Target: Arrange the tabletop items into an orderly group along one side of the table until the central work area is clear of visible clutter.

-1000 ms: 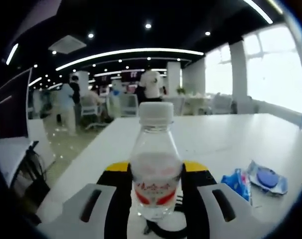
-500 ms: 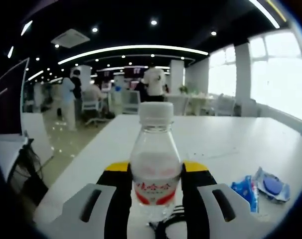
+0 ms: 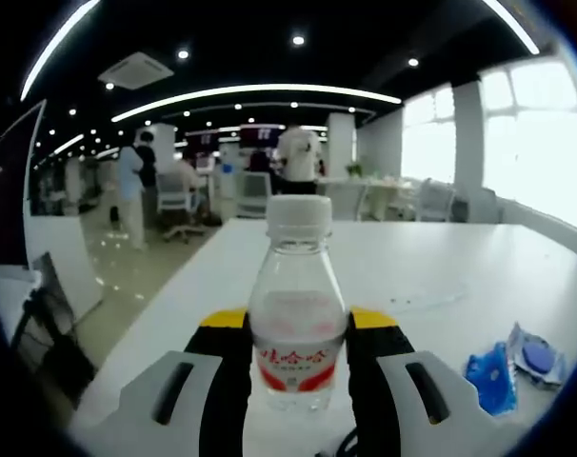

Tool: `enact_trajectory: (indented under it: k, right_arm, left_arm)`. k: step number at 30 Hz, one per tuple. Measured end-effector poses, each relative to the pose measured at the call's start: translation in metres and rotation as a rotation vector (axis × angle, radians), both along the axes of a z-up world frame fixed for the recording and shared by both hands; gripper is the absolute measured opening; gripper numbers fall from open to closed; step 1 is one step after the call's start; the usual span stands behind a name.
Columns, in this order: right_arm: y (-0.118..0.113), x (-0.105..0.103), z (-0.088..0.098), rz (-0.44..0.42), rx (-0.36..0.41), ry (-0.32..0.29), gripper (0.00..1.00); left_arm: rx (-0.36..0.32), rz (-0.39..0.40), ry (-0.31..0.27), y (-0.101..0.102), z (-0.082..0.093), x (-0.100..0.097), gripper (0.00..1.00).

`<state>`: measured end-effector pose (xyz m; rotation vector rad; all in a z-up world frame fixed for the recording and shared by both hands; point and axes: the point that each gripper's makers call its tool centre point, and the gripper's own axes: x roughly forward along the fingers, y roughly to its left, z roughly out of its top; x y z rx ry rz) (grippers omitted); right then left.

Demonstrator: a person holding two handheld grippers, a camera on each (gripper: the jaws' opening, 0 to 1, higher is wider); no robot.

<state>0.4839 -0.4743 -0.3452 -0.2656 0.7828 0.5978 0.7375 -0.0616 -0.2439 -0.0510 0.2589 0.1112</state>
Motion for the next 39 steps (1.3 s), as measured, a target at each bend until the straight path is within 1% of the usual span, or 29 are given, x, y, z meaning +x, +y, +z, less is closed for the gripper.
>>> enact_trajectory:
  k: [3, 9, 10, 15, 17, 21, 27, 32, 34, 37, 38, 39]
  right_arm:
    - [-0.003, 0.000, -0.002, -0.006, -0.012, 0.005, 1.00]
    - [-0.005, -0.002, -0.007, -0.012, -0.028, 0.026, 1.00]
    - [-0.006, -0.003, -0.008, -0.012, -0.032, 0.031, 1.00]
    - [-0.008, -0.005, -0.012, -0.014, -0.050, 0.044, 1.00]
    - [-0.009, -0.005, -0.012, -0.015, -0.058, 0.045, 0.99]
    - [-0.009, -0.005, -0.013, -0.010, -0.075, 0.041, 1.00]
    - [-0.009, -0.006, -0.014, -0.004, -0.083, 0.041, 0.99]
    - [-0.008, -0.004, -0.012, -0.010, -0.080, 0.036, 0.99]
    - [-0.008, -0.004, -0.013, -0.009, -0.080, 0.038, 0.99]
    - [-0.009, -0.003, -0.012, -0.010, -0.082, 0.034, 0.99]
    - [-0.009, -0.003, -0.012, -0.012, -0.082, 0.033, 0.99]
    - [-0.009, -0.003, -0.011, -0.016, -0.081, 0.032, 0.99]
  left_arm:
    - [-0.016, 0.003, 0.009, 0.005, -0.007, 0.006, 0.35]
    - [-0.004, 0.008, 0.007, 0.010, -0.015, 0.013, 0.35]
    - [0.006, 0.000, 0.007, 0.010, -0.017, 0.015, 0.35]
    - [-0.001, -0.010, 0.005, 0.014, -0.027, 0.021, 0.35]
    - [0.000, -0.007, -0.004, 0.014, -0.025, 0.021, 0.35]
    - [0.004, -0.003, 0.001, 0.019, -0.032, 0.024, 0.35]
    - [-0.015, -0.008, 0.010, 0.020, -0.043, 0.028, 0.36]
    - [-0.006, -0.010, 0.013, 0.020, -0.048, 0.029, 0.36]
    - [-0.024, 0.001, 0.012, 0.021, -0.050, 0.028, 0.36]
    - [-0.026, -0.001, 0.018, 0.018, -0.055, 0.027, 0.36]
    - [-0.018, -0.003, -0.001, 0.017, -0.052, 0.027, 0.36]
    - [-0.013, -0.007, 0.014, 0.015, -0.053, 0.025, 0.36]
